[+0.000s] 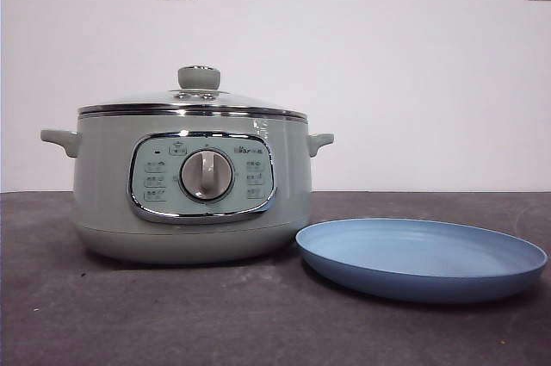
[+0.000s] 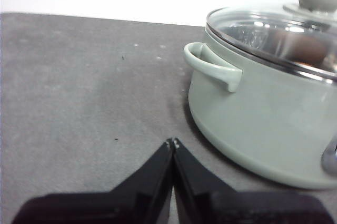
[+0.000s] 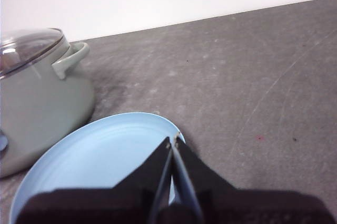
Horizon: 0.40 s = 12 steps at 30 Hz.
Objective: Take the potato out from the steamer,put the potato on the plate,close the lid
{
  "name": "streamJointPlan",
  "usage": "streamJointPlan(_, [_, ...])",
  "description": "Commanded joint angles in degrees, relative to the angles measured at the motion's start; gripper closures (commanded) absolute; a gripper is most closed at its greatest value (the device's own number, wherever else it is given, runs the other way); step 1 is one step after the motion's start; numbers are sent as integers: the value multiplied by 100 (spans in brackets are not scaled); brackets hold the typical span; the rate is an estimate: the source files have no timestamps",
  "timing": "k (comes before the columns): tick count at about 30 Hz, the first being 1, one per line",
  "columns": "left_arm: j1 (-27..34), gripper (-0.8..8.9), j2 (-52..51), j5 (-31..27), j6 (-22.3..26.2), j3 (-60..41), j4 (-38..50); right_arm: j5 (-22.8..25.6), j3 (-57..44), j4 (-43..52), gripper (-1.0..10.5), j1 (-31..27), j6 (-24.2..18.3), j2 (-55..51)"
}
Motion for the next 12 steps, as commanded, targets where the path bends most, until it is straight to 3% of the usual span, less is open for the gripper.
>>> streamJointPlan(1, [13, 818, -15, 28, -649, -81, 7, -31, -59, 11, 947, 4, 433, -17])
streamJointPlan(7, [13, 822, -15, 780, -1268, 146, -28, -50, 208, 28, 958, 4, 1552, -11])
streamJointPlan(12, [13, 822, 15, 898, -1298, 741, -525, -282, 704, 20, 959, 9, 1648, 175])
